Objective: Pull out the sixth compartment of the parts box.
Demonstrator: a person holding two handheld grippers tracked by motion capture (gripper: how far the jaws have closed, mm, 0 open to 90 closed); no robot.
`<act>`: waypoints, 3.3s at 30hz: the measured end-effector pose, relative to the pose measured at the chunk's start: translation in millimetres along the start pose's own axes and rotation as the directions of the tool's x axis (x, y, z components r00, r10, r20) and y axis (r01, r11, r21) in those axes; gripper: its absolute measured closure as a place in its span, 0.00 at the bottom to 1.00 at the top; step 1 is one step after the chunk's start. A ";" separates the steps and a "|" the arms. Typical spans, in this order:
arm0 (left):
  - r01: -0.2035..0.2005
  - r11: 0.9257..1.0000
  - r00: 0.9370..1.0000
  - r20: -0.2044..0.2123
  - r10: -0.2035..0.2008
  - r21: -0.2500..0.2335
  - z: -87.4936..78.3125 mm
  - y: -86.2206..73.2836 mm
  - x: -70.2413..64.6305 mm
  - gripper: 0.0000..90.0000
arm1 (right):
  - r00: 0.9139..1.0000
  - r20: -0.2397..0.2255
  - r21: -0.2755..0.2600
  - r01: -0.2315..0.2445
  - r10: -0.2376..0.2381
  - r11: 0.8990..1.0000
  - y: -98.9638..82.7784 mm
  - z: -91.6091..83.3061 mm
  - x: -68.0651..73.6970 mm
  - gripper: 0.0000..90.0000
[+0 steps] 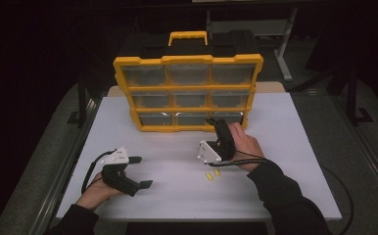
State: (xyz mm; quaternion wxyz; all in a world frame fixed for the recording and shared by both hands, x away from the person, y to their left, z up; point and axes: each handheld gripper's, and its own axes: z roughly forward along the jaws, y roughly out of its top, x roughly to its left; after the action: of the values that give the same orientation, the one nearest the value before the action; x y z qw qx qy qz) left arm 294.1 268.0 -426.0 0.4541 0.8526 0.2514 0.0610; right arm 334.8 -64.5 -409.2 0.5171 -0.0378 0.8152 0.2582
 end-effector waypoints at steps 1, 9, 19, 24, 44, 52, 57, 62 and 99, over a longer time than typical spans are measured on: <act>-0.001 1.000 1.000 0.001 0.001 0.001 0.0 0.0 -0.1 0.00 | 1.000 0.002 0.003 0.010 -0.010 1.000 0.0 0.0 0.3 0.09; -0.006 1.000 1.000 0.002 0.006 0.000 -0.1 0.0 -0.5 0.00 | 0.994 0.029 0.023 0.101 -0.102 0.995 -1.0 1.1 4.5 0.09; -0.009 1.000 1.000 0.003 0.009 -0.001 -0.2 -0.1 -0.7 0.00 | 0.984 0.049 0.039 0.168 -0.170 0.985 -0.6 1.8 8.2 0.09; -0.010 1.000 1.000 0.003 0.010 -0.002 -0.2 -0.2 -0.8 0.00 | 0.974 0.067 0.050 0.215 -0.218 0.975 0.1 2.0 9.5 0.09; -0.013 1.000 1.000 0.004 0.013 -0.002 -0.1 -0.2 -1.4 0.00 | 0.954 0.113 0.090 0.268 -0.277 0.959 1.8 -0.6 5.5 0.09; -0.013 1.000 1.000 0.004 0.013 -0.001 -0.1 -0.1 -1.6 0.00 | 0.951 0.128 0.113 0.267 -0.280 0.957 -1.4 -2.0 0.7 0.09; -0.014 1.000 1.000 0.004 0.014 -0.001 -0.2 -0.2 -1.4 0.00 | 0.948 0.139 0.128 0.269 -0.286 0.955 -3.3 -2.9 -2.5 0.09; -0.015 1.000 1.000 0.003 0.015 -0.002 -0.4 -0.1 -1.4 0.00 | 0.947 0.147 0.140 0.266 -0.286 0.954 -4.7 -3.9 -5.3 0.09; -0.015 1.000 1.000 0.004 0.015 -0.004 -0.5 -0.1 -1.7 0.00 | 0.931 0.204 0.241 0.251 -0.302 0.937 -21.2 -10.0 -27.3 0.09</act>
State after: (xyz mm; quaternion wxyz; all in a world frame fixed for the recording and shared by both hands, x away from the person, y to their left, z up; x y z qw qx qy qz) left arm 292.5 267.6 -425.5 0.4558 0.8537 0.2437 0.0632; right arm 346.1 -93.0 -390.4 0.6432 -0.0667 0.7566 0.0970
